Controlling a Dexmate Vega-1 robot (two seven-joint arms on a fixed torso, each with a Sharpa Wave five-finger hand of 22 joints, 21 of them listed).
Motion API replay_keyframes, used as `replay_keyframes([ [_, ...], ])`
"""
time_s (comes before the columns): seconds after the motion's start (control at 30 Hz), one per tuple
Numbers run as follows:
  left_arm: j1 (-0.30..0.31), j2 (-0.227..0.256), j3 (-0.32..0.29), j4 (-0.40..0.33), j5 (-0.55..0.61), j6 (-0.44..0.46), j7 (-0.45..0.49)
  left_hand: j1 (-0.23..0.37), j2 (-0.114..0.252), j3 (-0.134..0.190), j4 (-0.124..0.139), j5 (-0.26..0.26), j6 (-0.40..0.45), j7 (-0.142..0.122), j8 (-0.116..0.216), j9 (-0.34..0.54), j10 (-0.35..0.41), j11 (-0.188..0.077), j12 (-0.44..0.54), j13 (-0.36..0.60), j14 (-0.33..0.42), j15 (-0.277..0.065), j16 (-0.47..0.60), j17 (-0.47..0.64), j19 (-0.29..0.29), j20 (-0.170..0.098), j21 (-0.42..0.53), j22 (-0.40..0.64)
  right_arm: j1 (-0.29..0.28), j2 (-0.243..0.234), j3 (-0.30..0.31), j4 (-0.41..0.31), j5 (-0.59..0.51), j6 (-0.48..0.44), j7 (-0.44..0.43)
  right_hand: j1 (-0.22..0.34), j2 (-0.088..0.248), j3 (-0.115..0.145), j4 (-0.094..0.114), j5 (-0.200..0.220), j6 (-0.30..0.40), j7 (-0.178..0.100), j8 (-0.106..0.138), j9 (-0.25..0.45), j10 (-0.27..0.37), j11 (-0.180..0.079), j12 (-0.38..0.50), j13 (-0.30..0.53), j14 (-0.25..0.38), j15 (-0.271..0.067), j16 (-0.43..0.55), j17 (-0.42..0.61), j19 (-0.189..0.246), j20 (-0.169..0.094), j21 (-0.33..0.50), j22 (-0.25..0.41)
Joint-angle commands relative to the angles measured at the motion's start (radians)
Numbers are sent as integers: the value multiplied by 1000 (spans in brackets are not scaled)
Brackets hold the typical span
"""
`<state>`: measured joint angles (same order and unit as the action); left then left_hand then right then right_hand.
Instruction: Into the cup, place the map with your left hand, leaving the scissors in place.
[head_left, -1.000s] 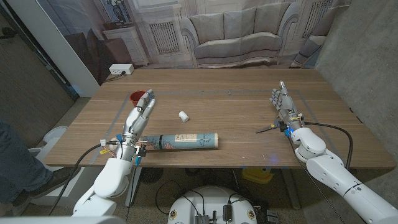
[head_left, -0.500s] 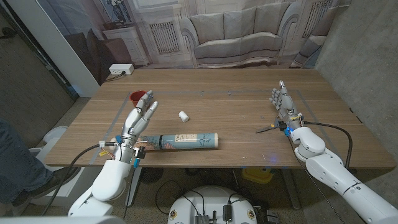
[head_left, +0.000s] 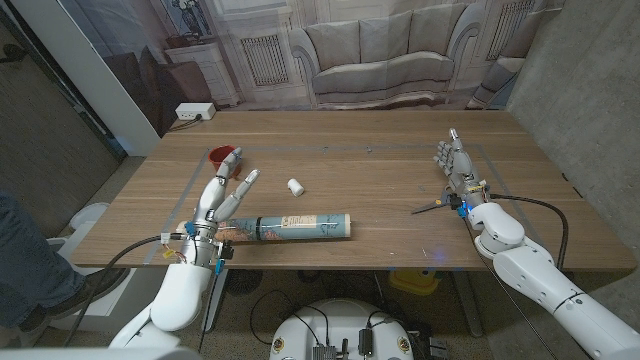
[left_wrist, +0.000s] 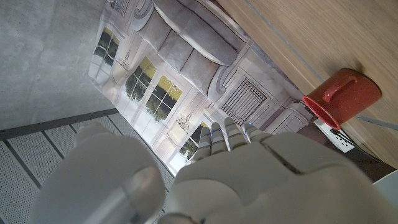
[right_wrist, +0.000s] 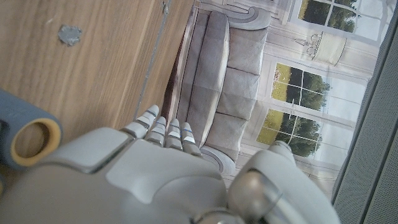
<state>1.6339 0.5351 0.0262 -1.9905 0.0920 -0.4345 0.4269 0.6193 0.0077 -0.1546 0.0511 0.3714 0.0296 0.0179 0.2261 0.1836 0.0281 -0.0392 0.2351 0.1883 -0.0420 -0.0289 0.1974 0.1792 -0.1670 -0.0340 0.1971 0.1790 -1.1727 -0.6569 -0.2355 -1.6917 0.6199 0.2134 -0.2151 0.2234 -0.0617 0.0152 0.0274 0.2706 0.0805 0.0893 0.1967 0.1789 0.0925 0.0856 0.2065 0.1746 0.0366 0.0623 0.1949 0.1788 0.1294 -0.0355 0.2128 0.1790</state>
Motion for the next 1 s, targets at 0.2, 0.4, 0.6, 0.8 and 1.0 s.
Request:
replay_keyframes([
  [0.2,9,-11,1,-29,165,81,91,10,1,-1,-9,8,11,1,-2,5,8,-9,-6,2,10,-1,1,2,-8,-11,7,2,-10,-1,7,-20,-2,-5,-13,3,4,-5,3,4,9,4,-3,5,3,6,-1,6,5,1,-6,4,8,-3,-5,3],
  [0.4,8,1,5,-40,200,120,101,13,2,-2,-10,8,17,-3,-1,5,15,-12,-5,2,18,-3,3,1,-1,-12,9,2,-8,-4,10,-25,-6,-13,-21,4,5,-6,2,4,7,4,-4,5,1,6,-2,6,5,0,-7,4,8,-3,-6,3],
  [0.6,10,11,9,-50,229,154,118,17,3,-3,-11,9,20,-4,-2,5,18,-14,-6,3,27,-3,4,1,10,-14,12,2,-2,-4,8,-27,-7,-20,-20,4,5,-7,2,4,7,5,-4,5,1,6,-2,6,4,0,-7,4,8,-2,-6,3],
  [0.8,22,28,6,-71,252,188,123,19,4,-3,-12,10,20,-4,-3,6,20,-17,-6,3,30,-6,4,2,12,-14,12,2,10,-2,4,-30,-10,-24,-20,5,6,-8,2,3,4,5,-5,5,-1,5,-3,6,5,1,-7,5,8,-2,-7,3],
  [1.0,43,40,-2,-100,281,228,133,23,4,-4,-13,11,24,-6,-3,6,22,-21,-7,3,31,-7,3,1,13,-14,12,2,18,-2,0,-34,-12,-35,-23,6,7,-9,2,3,3,4,-5,5,-1,4,-3,6,5,1,-7,5,8,-2,-7,3],
])
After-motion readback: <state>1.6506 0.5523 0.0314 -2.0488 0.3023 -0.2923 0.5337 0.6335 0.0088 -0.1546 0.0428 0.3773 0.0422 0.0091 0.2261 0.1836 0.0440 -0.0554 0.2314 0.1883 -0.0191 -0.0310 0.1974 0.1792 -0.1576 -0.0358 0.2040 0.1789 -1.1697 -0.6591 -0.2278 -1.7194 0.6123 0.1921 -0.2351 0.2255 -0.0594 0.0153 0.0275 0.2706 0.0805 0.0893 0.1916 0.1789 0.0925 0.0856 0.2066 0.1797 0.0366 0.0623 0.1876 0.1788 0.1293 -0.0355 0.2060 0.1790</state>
